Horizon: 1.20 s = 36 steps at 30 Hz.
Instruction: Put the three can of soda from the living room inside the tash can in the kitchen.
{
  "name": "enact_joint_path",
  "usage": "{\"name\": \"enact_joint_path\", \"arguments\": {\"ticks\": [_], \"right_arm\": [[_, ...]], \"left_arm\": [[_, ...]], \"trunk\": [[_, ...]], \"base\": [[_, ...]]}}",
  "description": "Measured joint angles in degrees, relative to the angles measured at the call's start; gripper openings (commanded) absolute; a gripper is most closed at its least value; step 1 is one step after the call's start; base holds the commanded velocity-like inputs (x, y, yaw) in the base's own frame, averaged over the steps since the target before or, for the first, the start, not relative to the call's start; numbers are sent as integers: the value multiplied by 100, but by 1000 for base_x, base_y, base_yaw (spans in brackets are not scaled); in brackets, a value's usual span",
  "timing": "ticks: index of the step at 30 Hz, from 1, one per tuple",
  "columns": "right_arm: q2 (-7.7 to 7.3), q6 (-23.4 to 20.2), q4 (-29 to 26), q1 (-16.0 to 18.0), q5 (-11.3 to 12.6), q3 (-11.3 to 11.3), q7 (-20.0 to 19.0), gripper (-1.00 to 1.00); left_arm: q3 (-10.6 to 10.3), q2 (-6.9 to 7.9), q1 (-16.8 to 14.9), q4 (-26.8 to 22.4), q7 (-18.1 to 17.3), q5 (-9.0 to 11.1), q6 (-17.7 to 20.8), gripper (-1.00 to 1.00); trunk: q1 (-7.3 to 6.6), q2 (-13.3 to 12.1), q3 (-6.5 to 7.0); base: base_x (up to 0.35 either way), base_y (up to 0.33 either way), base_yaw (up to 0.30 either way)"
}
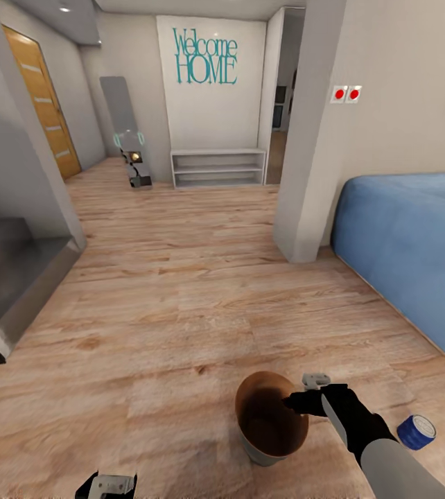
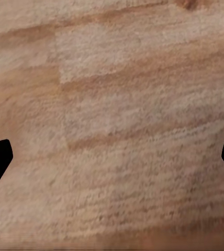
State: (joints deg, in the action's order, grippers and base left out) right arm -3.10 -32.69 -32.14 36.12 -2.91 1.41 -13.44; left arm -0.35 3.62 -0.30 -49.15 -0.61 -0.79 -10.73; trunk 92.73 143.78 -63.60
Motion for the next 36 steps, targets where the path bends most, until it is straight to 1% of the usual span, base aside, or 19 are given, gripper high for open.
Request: {"name": "enact_joint_path", "arguments": {"ticks": [9, 21, 30, 36], "right_arm": [[-5, 0, -11, 0, 0, 7, -16, 100], [-6, 0, -37, 0, 1, 8, -19, 100], [-6, 5, -52, 0, 3, 8, -19, 100], [-6, 8, -60, 0, 8, 8, -19, 100]], "left_arm": [[0, -2, -3, -1, 1, 1, 0, 100], [0, -2, 1, -6, 8, 15, -7, 100], [0, -2, 3, -7, 7, 13, -8, 100], [0, -2, 2, -7, 8, 16, -8, 100]], "trunk": [[23, 12, -199], [23, 12, -200], [46, 24, -399], [46, 24, -399]], "base": [[0, 0, 0], [0, 0, 0], [0, 0, 0], [0, 0, 0]]}}
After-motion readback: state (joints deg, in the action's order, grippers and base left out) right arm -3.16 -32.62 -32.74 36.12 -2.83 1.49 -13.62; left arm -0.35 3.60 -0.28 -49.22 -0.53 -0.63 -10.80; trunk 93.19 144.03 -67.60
